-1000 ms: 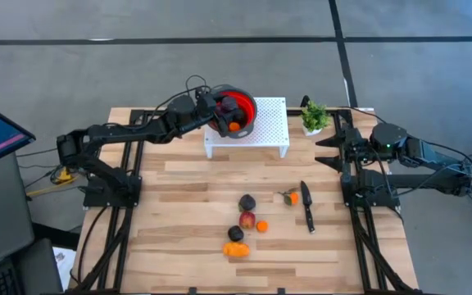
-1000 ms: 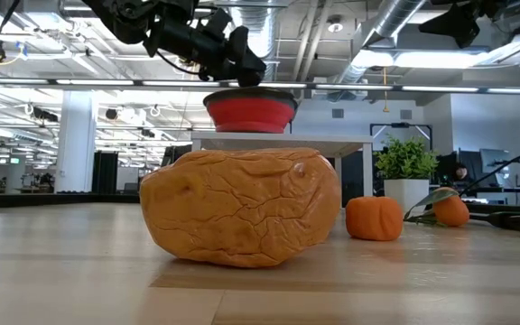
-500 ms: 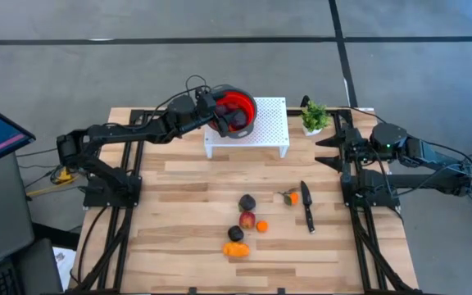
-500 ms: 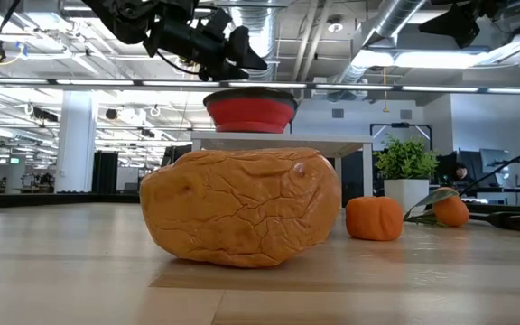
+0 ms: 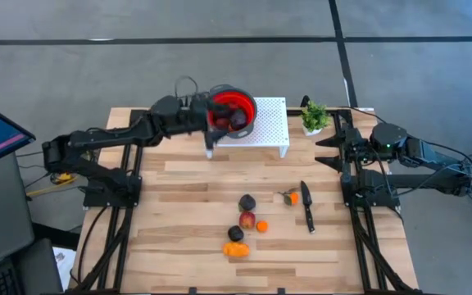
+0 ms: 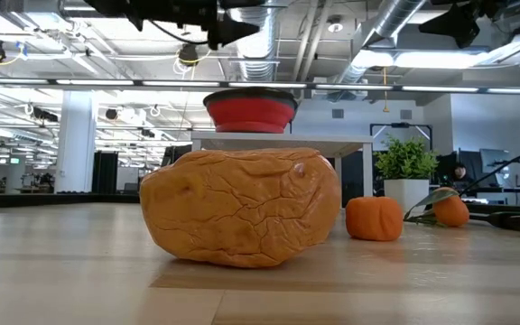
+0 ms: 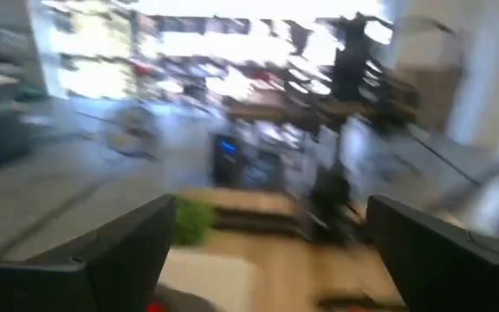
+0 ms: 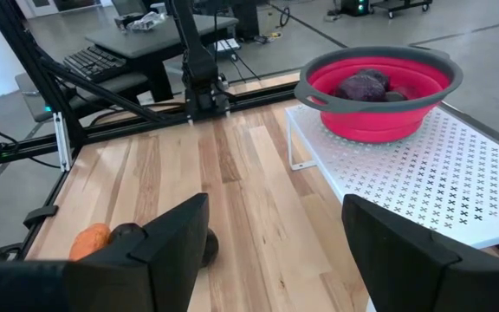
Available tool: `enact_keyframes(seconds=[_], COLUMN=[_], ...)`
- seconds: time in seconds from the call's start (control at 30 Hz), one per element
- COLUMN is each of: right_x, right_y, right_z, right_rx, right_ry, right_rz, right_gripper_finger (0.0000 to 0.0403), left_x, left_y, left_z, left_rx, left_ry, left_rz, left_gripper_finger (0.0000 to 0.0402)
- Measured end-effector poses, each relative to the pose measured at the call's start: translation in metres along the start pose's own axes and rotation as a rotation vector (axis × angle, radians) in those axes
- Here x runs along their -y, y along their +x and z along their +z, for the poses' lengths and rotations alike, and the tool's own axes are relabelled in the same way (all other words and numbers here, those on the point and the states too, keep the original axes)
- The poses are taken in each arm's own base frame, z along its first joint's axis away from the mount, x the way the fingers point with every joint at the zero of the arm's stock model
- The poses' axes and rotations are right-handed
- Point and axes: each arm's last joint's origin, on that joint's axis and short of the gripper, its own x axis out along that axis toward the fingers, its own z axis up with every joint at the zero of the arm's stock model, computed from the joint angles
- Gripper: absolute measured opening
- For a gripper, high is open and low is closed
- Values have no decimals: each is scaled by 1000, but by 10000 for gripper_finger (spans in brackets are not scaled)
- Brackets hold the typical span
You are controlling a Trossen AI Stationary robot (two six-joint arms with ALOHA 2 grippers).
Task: Pick & Place Fruit
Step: Put the right tangerine into the strainer bowl on the shelf
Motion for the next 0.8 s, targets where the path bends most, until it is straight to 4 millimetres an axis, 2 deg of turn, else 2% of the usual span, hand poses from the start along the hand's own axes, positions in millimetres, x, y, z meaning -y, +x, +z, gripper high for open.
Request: enact_keyframes(seconds=[0.2, 0.37, 0.57, 0.8], right_x=[0, 0, 0, 0], right_y=[0, 0, 0, 0], right_z=[0, 0, 0, 0], right_rx=[0, 0, 0, 0], right_ry=[0, 0, 0, 0], right_rz=[0, 0, 0, 0], right_gripper_finger=[260, 260, 260, 260], left_x=[41, 65, 77, 75], left_y=[4, 11, 5, -6], left_z=[-13, -24, -37, -36], left_rx=[-117, -168, -314, -391], left_ry=[24, 21, 40, 33], left_rz=[-166, -245, -283, -244], left_gripper_finger=[373, 374, 374, 374])
